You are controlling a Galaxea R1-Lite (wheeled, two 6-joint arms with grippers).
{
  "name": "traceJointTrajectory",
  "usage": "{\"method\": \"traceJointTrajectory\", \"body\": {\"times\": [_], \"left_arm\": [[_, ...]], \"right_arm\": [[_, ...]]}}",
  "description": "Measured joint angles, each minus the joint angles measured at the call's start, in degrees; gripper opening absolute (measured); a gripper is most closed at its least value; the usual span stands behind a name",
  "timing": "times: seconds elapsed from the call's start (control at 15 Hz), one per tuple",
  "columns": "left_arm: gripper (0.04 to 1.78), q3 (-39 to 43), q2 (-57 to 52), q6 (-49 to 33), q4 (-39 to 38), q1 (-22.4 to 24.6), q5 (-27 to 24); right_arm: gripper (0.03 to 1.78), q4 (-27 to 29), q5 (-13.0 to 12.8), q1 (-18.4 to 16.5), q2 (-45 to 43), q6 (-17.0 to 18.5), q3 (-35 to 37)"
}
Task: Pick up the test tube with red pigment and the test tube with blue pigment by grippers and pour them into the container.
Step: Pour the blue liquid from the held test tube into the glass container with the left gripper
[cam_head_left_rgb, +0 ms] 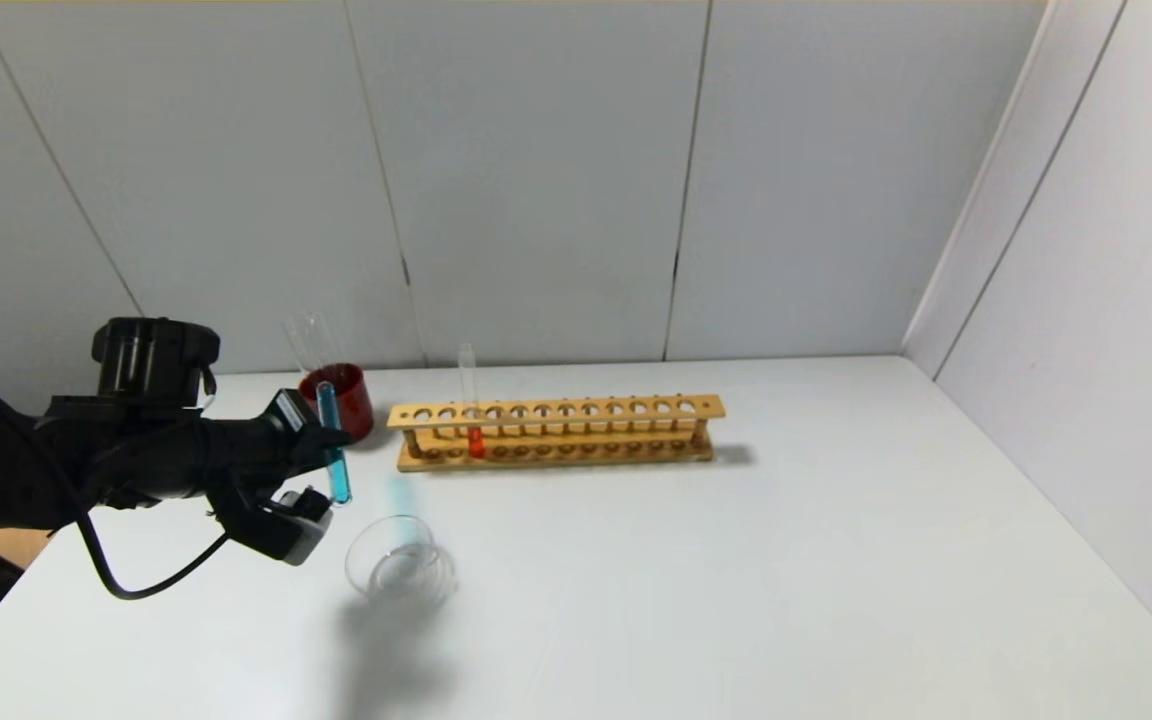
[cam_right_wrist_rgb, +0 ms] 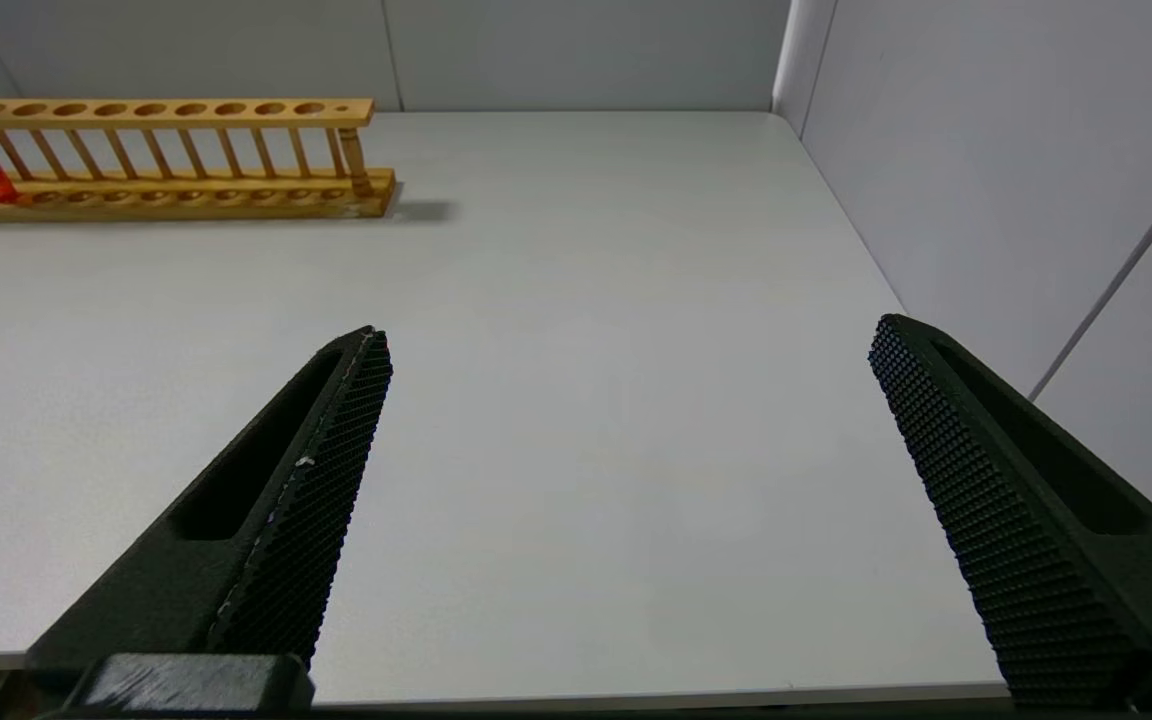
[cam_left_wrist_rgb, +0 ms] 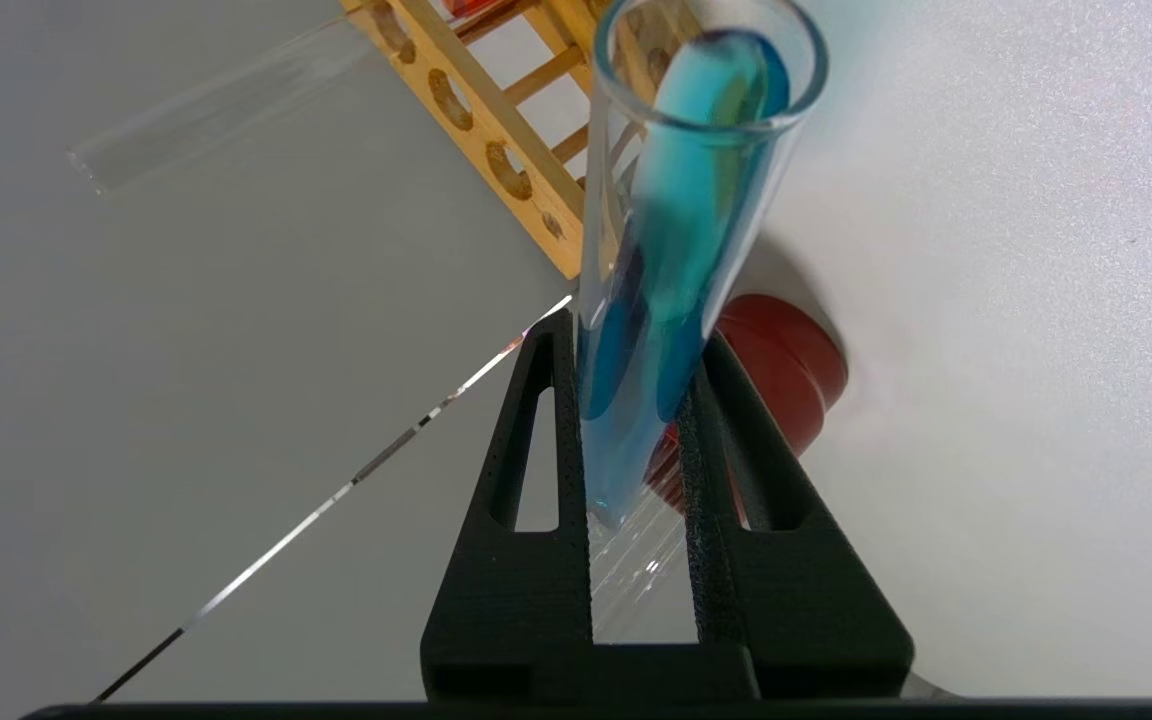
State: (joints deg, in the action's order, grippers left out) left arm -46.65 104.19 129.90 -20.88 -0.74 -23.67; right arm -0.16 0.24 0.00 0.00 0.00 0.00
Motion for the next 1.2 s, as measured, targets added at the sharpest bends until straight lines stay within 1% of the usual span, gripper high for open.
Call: {"method": "traceJointTrajectory", "body": {"times": [1.2], "left_arm": [[0.32, -1.02, 2.23, -0.02, -0.09, -0.96, 1.52]], "right_arm": [[1.75, 0.0, -0.02, 0.0, 0.0, 0.0, 0.0]]}}
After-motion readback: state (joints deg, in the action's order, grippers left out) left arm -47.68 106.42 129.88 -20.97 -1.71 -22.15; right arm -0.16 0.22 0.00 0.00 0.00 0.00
